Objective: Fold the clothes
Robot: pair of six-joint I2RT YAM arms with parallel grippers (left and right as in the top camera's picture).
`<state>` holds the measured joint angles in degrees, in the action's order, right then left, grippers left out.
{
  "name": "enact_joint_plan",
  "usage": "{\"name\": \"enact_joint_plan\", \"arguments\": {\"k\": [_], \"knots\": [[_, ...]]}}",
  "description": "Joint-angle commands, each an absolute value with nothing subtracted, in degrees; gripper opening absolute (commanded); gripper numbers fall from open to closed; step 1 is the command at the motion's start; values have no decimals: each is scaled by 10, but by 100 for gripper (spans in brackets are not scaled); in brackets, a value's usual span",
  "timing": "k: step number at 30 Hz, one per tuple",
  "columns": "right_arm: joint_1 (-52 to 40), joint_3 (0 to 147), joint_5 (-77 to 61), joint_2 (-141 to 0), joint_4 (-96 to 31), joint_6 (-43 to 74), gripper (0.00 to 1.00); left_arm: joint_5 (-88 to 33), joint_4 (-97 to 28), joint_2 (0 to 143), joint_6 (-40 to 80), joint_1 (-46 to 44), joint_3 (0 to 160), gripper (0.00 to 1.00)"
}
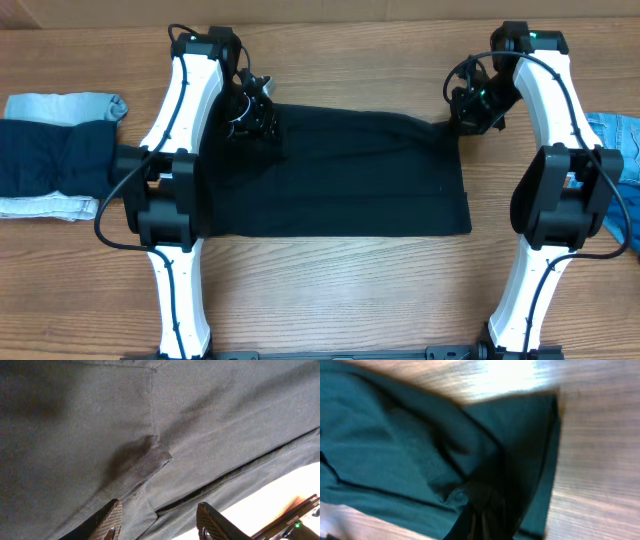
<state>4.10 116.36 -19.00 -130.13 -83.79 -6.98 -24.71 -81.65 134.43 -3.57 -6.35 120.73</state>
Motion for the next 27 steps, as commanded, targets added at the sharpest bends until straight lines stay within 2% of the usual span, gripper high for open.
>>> {"name": "enact_joint_plan", "arguments": {"k": [1, 3, 6, 8, 9, 11, 14, 15, 18, 21, 23, 27], "knots": [[41, 1174, -136, -1273, -867, -58, 4, -256, -817, 1333, -8, -57, 1209, 53], [39, 1174, -92, -1273, -883, -32, 5, -256, -817, 1333, -6, -55, 1209, 57], [35, 1173, -29, -1273, -882, 10, 5, -256, -819, 1333, -6, -53, 1209, 58], [34, 1173, -11, -1274, -881, 19, 8, -255, -821, 1333, -6, -52, 1209, 59], [34, 1173, -11, -1274, -877, 20, 11, -256, -823, 1333, -6, -52, 1209, 61], [34, 1173, -17, -1274, -870, 20, 11, -256, -828, 1333, -6, -52, 1209, 66], [34, 1173, -42, -1274, -859, 20, 21, -255, -846, 1333, -25, -58, 1209, 72], [34, 1173, -54, -1274, -855, 20, 31, -255, -844, 1333, -29, -62, 1209, 73], [34, 1173, -90, -1274, -844, 20, 50, -250, -817, 1334, -51, -81, 1209, 74], [34, 1173, -98, -1274, -841, 20, 61, -124, -772, 1335, -58, -108, 1209, 69], [34, 1173, -104, -1274, -841, 20, 62, -69, -759, 1335, -67, -125, 1209, 69], [34, 1173, -105, -1274, -841, 20, 62, -36, -761, 1338, -102, -139, 1197, 68]]}}
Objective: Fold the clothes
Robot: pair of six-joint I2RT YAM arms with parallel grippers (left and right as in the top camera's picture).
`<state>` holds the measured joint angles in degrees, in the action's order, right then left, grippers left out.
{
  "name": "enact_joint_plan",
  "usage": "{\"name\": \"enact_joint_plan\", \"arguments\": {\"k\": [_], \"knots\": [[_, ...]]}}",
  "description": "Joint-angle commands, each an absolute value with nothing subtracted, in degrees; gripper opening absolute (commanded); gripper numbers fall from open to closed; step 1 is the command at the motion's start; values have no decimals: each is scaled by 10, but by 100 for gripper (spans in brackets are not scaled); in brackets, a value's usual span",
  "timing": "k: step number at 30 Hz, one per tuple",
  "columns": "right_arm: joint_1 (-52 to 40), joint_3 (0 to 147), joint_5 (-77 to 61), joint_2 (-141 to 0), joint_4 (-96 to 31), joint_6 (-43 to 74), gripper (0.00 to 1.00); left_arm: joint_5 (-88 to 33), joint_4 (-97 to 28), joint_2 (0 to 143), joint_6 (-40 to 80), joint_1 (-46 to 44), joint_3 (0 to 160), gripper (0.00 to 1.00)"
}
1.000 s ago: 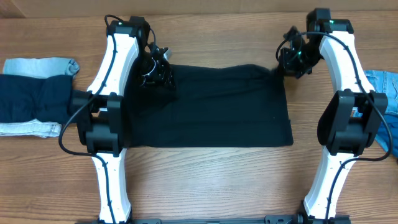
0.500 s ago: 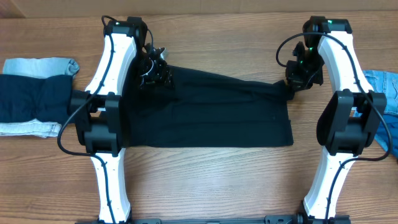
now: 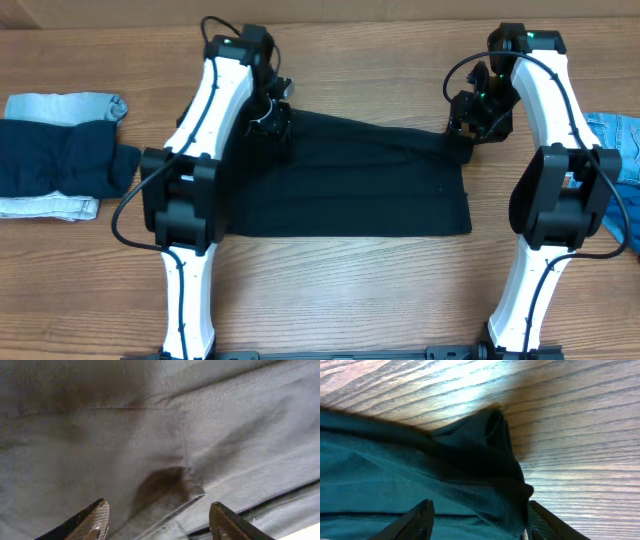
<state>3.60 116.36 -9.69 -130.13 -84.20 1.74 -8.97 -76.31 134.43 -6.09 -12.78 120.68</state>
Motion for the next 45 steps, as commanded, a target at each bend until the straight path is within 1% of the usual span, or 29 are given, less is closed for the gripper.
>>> {"name": "enact_joint_plan", "arguments": {"k": [1, 3, 4, 6, 10, 13, 17, 19, 20, 22, 24, 27, 30, 32, 34, 39, 41, 43, 45], "knots": [[34, 1173, -105, -1274, -841, 20, 62, -34, -757, 1338, -115, -144, 1186, 67], [34, 1173, -105, -1274, -841, 20, 62, -27, -749, 1338, -120, -154, 1163, 60], [34, 1173, -105, -1274, -841, 20, 62, -28, -745, 1338, -120, -156, 1155, 54], [34, 1173, -104, -1274, -841, 20, 62, -30, -740, 1338, -121, -157, 1147, 48], [34, 1173, -104, -1274, -841, 20, 62, -47, -748, 1338, -144, -161, 1144, 52], [34, 1173, -104, -1274, -841, 20, 62, -47, -754, 1338, -143, -163, 1144, 49], [34, 1173, -104, -1274, -837, 20, 62, -45, -767, 1338, -144, -163, 1144, 52], [34, 1173, -104, -1274, -836, 20, 62, -45, -766, 1338, -148, -163, 1144, 50], [34, 1173, -104, -1274, -837, 20, 62, -39, -756, 1338, -148, -163, 1143, 39], [34, 1173, -104, -1274, -837, 20, 62, -26, -750, 1338, -148, -163, 1144, 24], [34, 1173, -104, -1274, -837, 20, 62, -21, -750, 1338, -145, -161, 1144, 4], [34, 1173, -104, -1274, -837, 20, 62, 12, -763, 1336, -109, -152, 1148, 4], [34, 1173, -104, -1274, -834, 17, 61, 38, -794, 1323, -61, -120, 1183, 4], [34, 1173, -104, -1274, -815, -12, 60, 16, -800, 1306, -55, -90, 1225, 4], [34, 1173, -104, -1274, -802, -18, 55, -1, -804, 1296, -55, -72, 1260, 4], [34, 1173, -104, -1274, -780, -20, 53, -28, -825, 1292, -64, -54, 1334, 4], [34, 1173, -104, -1274, -769, -19, 43, -28, -823, 1292, -67, -54, 1339, 4], [34, 1173, -104, -1274, -770, -19, 39, -29, -824, 1292, -69, -55, 1339, 4], [34, 1173, -116, -1274, -802, -19, 40, -29, -826, 1292, -71, -55, 1339, 4]]}}
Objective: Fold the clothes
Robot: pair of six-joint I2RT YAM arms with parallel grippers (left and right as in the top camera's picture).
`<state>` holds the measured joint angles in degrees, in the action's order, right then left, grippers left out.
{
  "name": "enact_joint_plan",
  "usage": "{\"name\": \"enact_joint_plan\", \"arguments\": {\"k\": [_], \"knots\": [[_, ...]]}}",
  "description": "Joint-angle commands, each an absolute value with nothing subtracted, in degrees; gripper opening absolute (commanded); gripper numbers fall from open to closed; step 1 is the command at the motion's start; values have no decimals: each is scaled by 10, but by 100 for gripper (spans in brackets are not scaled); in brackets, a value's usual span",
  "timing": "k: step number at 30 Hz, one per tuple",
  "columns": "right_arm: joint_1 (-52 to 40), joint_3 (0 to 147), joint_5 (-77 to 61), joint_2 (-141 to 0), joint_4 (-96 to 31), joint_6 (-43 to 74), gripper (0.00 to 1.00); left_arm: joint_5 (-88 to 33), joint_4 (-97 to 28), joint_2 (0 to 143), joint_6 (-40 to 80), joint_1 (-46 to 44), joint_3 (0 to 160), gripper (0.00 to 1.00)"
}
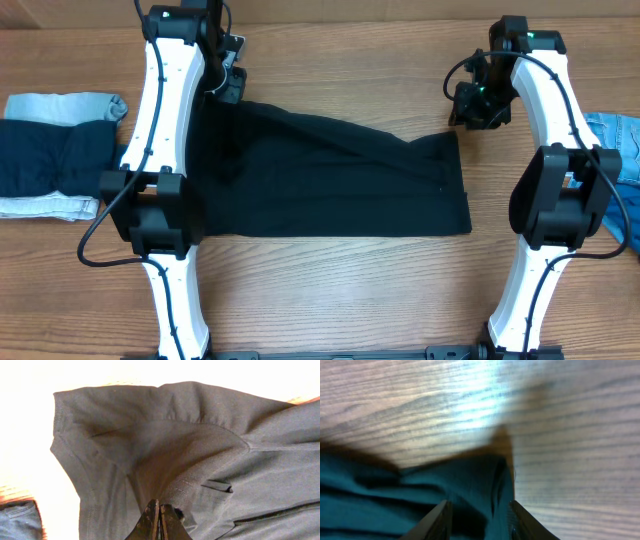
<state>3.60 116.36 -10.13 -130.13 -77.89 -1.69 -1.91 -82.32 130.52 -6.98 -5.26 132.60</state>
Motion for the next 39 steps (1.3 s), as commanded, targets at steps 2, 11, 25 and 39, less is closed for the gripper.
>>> {"name": "enact_joint_plan", "arguments": {"k": [2, 11, 25, 39], "knots": [[34, 1173, -160, -1274, -835, -19, 40, -29, -830, 1292, -73, -55, 1339, 4], [-13, 1106, -68, -1274, -879, 59, 64, -29, -841, 1292, -73, -57, 1339, 4], [4, 1018, -67, -1226, -773, 41, 23, -29, -844, 1292, -77, -57, 1339, 4], [5, 1015, -99, -1215, -768, 17, 52, -30, -849, 1292, -77, -57, 1339, 4]]}}
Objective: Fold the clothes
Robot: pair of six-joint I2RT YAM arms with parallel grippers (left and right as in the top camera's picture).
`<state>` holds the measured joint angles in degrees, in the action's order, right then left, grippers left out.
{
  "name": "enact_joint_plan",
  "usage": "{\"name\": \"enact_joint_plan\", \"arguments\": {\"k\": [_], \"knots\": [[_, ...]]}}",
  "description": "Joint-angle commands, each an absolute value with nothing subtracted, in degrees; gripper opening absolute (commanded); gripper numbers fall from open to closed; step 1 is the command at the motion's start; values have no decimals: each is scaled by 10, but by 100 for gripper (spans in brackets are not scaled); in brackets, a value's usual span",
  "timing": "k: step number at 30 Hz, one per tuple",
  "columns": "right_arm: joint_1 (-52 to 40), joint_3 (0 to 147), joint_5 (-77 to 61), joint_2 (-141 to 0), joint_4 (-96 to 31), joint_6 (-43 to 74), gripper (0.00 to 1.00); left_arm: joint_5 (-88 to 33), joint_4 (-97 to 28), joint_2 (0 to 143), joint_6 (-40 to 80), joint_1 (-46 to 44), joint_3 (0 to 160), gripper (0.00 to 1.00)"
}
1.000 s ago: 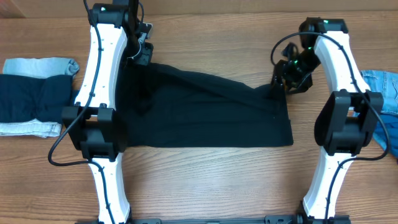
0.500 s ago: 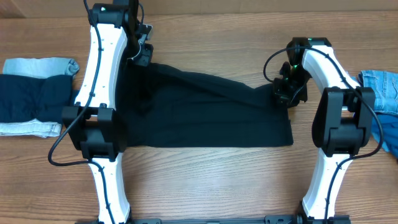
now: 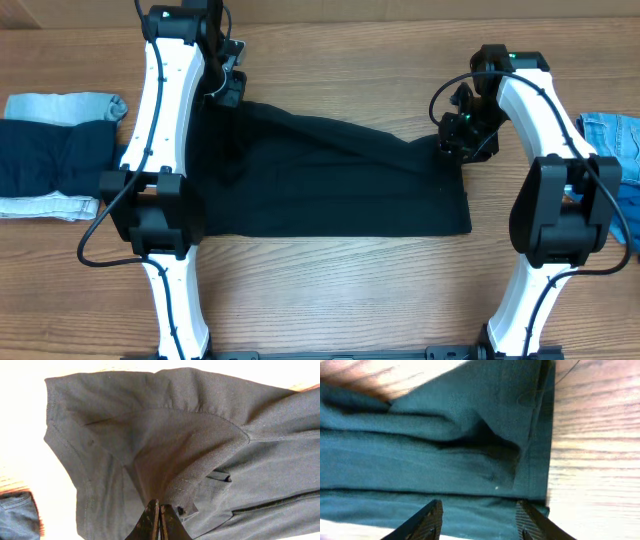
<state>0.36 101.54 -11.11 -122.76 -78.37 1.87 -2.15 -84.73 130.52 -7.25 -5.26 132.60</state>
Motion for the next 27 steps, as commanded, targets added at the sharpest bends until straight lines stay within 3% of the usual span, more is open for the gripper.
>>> {"name": "enact_joint_plan", "arguments": {"k": [1, 5, 8, 12, 15, 16, 23, 27], "knots": [[5, 1013, -99, -1215, -763, 17, 51, -30, -850, 1292, -77, -57, 1339, 4], [7, 978, -99, -1215, -739, 20, 50, -30, -853, 1292, -77, -57, 1339, 4], [8, 954, -102, -1215, -721, 22, 36, -30, -852, 1292, -77, -57, 1339, 4], [8, 954, -106, -1215, -714, 28, 27, -30, -853, 1292, -77, -57, 1339, 4], [11, 954, -100, -1215, -709, 28, 6, -30, -853, 1292, -77, -57, 1339, 4], [13, 955, -97, -1215, -709, 28, 4, -30, -854, 1292, -77, -57, 1339, 4], [21, 984, -97, -1211, -724, 28, 4, -30, -854, 1292, -77, -57, 1339, 4], [21, 982, -97, -1211, -736, 28, 24, -30, -855, 1292, -77, -57, 1339, 4]]}}
